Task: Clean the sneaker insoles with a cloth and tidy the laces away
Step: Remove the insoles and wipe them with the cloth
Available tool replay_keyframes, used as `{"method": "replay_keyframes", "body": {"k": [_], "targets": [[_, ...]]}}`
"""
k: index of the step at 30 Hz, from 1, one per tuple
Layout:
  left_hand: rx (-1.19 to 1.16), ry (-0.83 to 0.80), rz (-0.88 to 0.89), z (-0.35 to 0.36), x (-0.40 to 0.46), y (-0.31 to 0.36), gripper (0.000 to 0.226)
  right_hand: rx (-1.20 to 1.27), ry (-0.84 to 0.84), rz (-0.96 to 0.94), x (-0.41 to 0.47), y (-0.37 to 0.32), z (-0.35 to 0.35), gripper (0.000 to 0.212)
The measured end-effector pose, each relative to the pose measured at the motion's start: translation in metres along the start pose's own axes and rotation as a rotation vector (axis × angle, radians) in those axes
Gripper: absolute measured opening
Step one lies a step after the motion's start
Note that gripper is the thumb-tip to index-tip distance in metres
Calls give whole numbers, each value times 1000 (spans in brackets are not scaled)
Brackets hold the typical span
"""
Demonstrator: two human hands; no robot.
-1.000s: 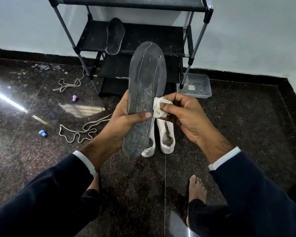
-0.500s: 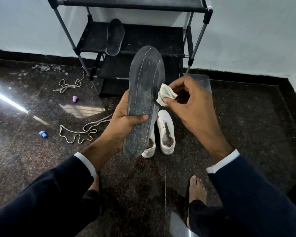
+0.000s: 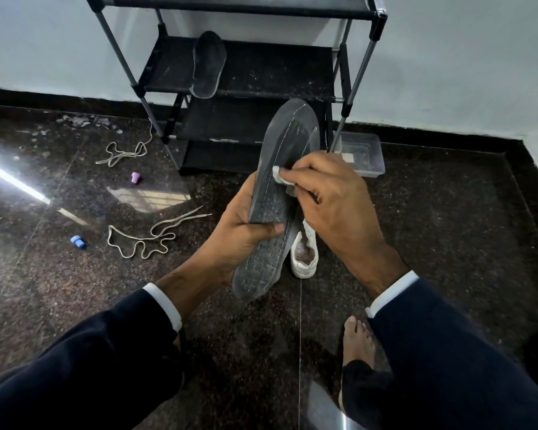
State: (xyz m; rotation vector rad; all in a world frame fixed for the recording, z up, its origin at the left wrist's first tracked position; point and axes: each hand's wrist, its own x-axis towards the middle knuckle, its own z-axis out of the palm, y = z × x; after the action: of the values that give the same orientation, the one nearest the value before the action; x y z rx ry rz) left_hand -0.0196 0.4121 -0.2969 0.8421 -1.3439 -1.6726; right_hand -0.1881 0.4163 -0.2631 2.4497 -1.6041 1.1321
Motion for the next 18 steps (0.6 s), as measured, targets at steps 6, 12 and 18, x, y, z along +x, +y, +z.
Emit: {"method": "replay_keyframes", "body": {"k": [6,12,18], "targets": [[-54,33,-32,-11,3,5,65,37,-309,-145,-3,-5,3,20],[-45,26,-54,-3,0,2,74,198,42,217,6,8,-19,20],[-39,-59,-24,8,-3,1,79,150,80,160,5,-2,-7,18]]}}
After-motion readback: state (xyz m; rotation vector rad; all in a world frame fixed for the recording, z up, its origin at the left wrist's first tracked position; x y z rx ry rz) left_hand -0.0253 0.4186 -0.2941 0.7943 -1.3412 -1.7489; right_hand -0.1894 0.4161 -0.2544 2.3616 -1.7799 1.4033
